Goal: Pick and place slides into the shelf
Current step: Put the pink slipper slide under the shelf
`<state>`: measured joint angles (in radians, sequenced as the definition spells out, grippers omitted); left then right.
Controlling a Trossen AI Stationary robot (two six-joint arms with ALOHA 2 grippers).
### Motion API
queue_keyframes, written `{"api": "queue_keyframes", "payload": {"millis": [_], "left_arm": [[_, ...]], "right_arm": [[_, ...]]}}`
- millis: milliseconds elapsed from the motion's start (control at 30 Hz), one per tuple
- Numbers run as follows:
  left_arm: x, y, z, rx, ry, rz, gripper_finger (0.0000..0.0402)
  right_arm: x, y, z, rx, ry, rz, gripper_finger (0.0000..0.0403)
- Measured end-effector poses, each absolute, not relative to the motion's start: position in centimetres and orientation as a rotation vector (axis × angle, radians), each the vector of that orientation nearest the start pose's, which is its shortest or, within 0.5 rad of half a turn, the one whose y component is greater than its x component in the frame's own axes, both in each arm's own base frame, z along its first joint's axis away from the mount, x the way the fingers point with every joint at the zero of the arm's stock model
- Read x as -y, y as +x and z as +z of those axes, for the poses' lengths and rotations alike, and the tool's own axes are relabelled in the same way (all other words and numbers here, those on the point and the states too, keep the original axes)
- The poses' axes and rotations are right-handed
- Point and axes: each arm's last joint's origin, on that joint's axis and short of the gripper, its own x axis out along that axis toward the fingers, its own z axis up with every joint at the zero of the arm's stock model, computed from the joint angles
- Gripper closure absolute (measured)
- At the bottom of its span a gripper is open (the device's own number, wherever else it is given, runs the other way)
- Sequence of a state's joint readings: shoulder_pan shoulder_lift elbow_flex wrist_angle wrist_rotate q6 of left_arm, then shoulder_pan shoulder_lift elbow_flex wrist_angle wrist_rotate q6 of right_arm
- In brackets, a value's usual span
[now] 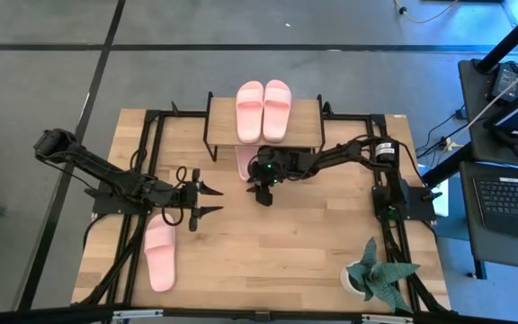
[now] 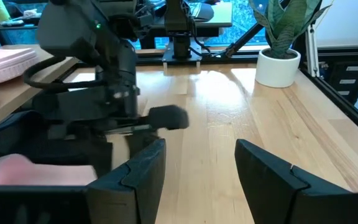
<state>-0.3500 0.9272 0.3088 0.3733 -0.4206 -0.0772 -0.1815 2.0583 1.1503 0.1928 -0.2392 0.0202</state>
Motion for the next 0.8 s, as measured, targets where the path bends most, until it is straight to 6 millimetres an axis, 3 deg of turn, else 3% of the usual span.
{"api": "queue_keyframes", "payload": {"millis": [400, 633, 800], "left_arm": [[5.3, 18.0, 19.8, -0.230, 0.018, 0.079, 0.0217], [5.3, 18.0, 19.8, -0.231, 0.017, 0.079, 0.0217], [5.3, 18.0, 19.8, -0.231, 0.017, 0.079, 0.0217]], "right_arm": [[9.0, 40.5, 11.8, -0.699, 0.154, -0.080, 0.0223], [8.8, 40.5, 11.8, -0.695, 0.170, -0.029, 0.0223], [7.4, 41.0, 13.2, -0.621, 0.162, 0.057, 0.0223]]}}
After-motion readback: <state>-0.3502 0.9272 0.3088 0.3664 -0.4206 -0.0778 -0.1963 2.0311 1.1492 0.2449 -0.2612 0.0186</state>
